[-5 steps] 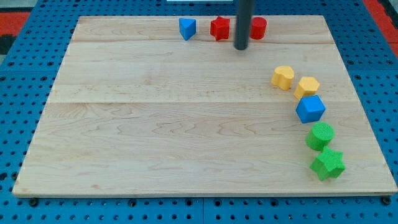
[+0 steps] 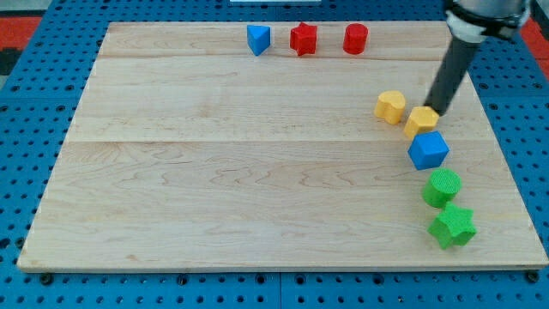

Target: Slide the yellow heart closer to the blue triangle

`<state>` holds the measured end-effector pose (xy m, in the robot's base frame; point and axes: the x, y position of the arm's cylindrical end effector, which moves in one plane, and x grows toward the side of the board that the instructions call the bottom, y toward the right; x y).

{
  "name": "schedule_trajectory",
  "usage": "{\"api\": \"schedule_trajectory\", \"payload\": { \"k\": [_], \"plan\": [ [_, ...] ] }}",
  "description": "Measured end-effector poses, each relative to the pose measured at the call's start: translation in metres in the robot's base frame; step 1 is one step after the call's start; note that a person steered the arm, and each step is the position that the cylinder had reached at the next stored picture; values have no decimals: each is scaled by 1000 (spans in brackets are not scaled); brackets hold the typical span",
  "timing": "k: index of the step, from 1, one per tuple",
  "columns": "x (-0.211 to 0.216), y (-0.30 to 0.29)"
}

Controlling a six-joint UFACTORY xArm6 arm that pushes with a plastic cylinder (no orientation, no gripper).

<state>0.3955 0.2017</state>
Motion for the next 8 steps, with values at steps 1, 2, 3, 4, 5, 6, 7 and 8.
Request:
{"api": "schedule_trajectory", "payload": {
  "k": [1, 2, 3, 4, 5, 6, 7, 8],
  "plan": [
    [-11, -54],
    [-12, -114],
    [-3, -106],
    [-4, -162],
    [-19, -198],
    [-39, -231],
    [-56, -266],
    [-70, -240]
  ]
}}
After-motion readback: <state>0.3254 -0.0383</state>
